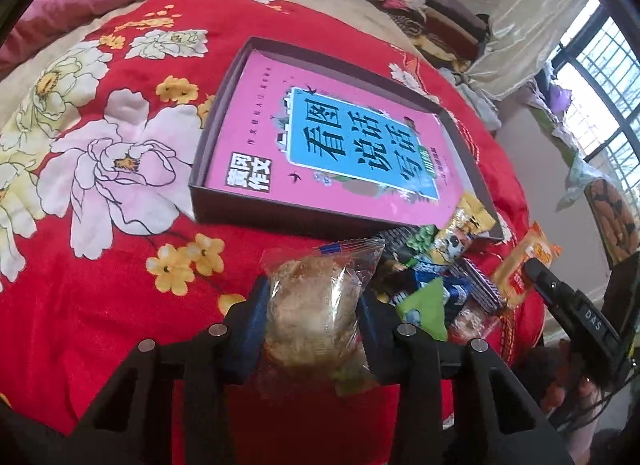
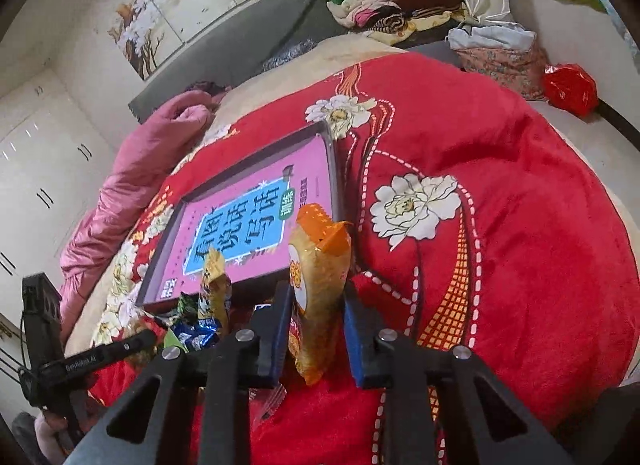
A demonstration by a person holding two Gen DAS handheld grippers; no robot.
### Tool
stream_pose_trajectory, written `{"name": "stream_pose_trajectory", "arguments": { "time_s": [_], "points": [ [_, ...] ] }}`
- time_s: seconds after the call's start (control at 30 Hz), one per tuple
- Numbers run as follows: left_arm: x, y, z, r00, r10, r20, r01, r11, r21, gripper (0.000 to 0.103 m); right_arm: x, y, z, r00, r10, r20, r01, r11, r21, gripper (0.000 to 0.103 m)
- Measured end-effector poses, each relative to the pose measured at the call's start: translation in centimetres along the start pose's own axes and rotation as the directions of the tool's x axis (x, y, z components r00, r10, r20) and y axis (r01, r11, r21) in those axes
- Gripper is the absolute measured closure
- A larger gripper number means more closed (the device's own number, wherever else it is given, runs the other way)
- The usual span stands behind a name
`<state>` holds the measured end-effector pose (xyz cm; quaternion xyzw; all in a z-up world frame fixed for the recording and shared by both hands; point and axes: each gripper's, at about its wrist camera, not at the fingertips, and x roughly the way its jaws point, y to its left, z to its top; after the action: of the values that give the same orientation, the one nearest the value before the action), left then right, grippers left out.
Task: Organize snacks
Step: 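Grasp the clear biscuit bag with the left tool while the right tool grasps the orange-capped snack stick, then lift and carry both held snacks over the pink tray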
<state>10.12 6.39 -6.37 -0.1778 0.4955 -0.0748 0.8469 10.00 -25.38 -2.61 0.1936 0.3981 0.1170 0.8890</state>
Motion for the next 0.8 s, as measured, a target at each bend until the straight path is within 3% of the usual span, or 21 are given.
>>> {"name": "stream_pose_trajectory", "arguments": {
  "time_s": [0.3,0.8],
  "points": [
    [-2.7,-0.3,-0.3,0.998,0.006,0.059,-0.007,1.0,0.017,0.06,-1.1,-0.2,0.6,0.999,0.007,0.043,-0.007,1.0,0.006,0.078],
    [-5.8,-0.3,2.3,0.985,0.016,0.173,-0.022,0.999,0.034,0.06,-2.7,1.5,1.9,0.993,0.03,0.111,-0.023,0.998,-0.064,0.079]
  ]
}}
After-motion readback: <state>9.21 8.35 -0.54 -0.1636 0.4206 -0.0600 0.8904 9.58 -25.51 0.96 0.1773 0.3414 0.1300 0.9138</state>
